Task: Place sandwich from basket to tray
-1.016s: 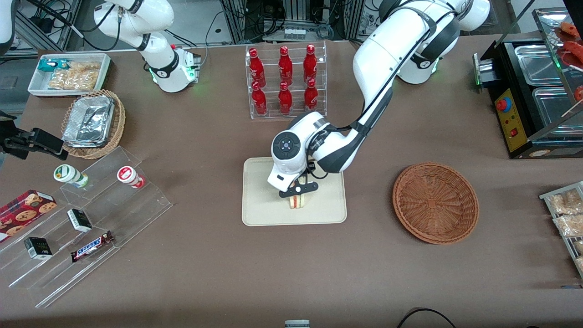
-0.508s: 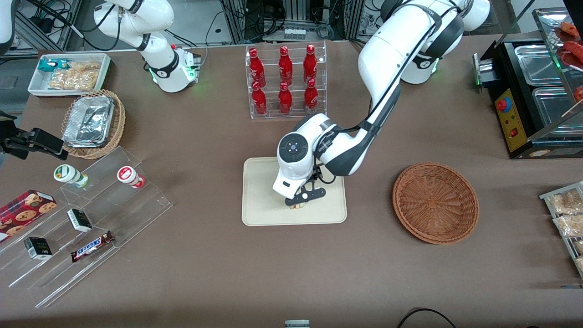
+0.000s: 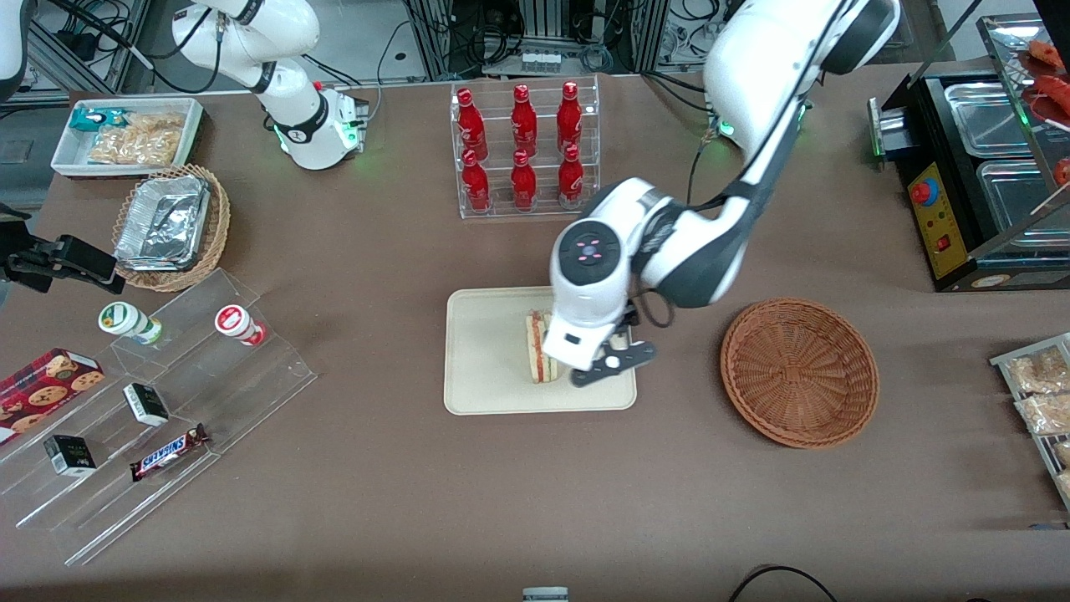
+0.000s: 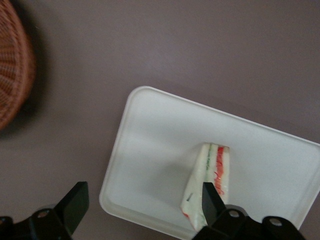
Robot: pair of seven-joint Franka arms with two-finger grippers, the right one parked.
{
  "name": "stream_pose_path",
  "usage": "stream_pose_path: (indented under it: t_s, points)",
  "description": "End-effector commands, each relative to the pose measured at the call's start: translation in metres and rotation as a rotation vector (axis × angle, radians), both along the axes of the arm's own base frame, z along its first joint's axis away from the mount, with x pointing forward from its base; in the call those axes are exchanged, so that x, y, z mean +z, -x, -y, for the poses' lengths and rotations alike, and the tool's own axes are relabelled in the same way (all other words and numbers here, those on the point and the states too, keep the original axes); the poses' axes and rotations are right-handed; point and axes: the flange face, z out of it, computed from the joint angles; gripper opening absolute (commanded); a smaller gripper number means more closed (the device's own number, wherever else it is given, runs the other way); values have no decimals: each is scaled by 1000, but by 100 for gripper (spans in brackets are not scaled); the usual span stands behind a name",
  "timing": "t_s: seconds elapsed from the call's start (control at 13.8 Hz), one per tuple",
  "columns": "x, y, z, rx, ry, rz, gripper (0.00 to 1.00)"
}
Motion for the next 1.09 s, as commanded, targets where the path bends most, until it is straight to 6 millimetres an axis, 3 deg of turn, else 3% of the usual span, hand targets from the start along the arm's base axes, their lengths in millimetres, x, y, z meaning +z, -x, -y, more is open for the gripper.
stream_pose_path:
  t_s: [0.0,0.15,0.65,0.87,1.02]
  points:
    - [56,-3,-90,-49,23,-61,100]
    - [92,-5,-155,-86,18,-122,100]
    - [189,24,-310,-115,5,-210,100]
    - [209,38,-362,-148,35,-249,100]
    - [216,42,-362,-138,35,-240,100]
